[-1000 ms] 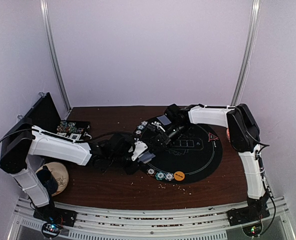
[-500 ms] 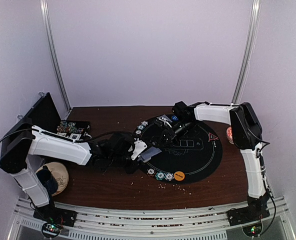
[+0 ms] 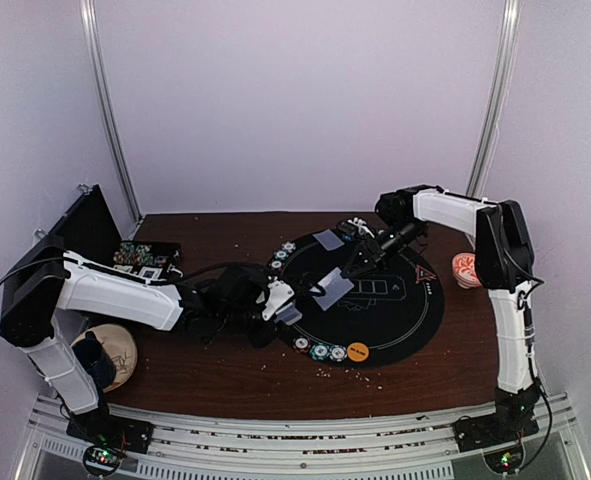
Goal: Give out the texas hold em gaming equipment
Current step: Pick up the poker card from the face-down deck piles, then distribute the poker card in the big blind area.
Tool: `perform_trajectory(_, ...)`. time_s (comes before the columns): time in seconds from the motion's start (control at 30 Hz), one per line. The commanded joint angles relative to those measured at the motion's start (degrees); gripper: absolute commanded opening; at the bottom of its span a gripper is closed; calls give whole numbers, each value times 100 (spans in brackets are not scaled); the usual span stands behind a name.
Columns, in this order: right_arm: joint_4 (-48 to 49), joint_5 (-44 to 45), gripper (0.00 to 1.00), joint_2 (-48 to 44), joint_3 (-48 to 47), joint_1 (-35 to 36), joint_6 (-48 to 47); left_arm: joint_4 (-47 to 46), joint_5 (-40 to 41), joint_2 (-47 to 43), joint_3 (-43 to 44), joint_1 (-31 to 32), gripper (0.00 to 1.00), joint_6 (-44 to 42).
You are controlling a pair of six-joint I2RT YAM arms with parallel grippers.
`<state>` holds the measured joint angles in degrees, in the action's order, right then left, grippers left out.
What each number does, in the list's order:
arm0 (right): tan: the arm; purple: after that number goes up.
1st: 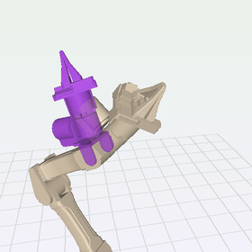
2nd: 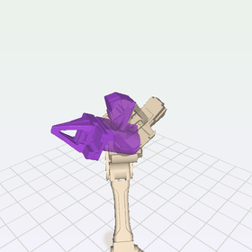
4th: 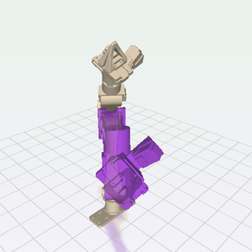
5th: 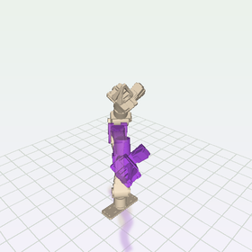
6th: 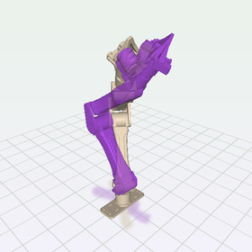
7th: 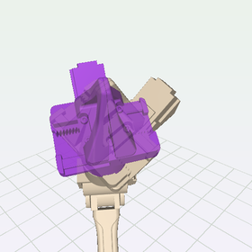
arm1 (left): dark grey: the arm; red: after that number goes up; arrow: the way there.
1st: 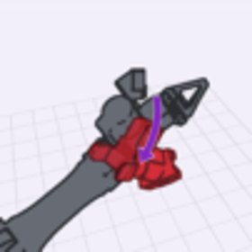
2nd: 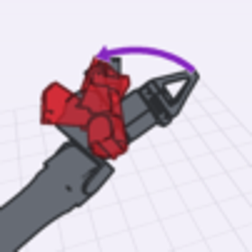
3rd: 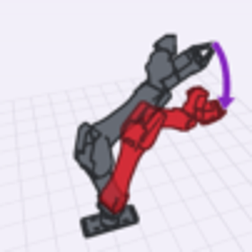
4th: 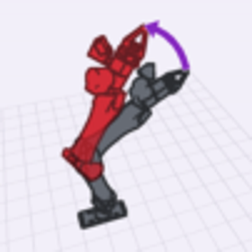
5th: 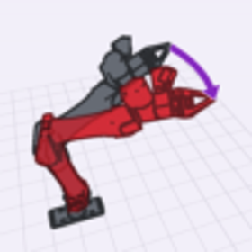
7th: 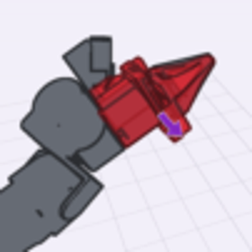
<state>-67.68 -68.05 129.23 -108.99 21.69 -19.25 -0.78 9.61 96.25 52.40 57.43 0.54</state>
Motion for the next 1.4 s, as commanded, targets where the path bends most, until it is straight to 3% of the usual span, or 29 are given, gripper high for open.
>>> perform_trajectory(0.0, -1009, 127, 0, -137, -33, -388, -1056, -227, 2, 2, 90, -4, 13, -57)
perform_trajectory(0.33, -1016, 1024, 0, -822, 899, -1109, -1928, -206, -4, -17, 81, -6, 13, -80)
perform_trajectory(0.83, -1028, 1931, 0, -1705, 2606, -1203, -2853, -189, -27, 86, 129, -6, 13, -89)
perform_trajectory(1.03, -1028, 2175, 0, -1557, 2784, -1198, -3032, -183, -63, 126, 147, -4, 13, -86)
perform_trajectory(1.37, -1028, 2603, 0, -852, 2146, -1106, -3026, -169, -47, 183, 174, -8, 13, -89)
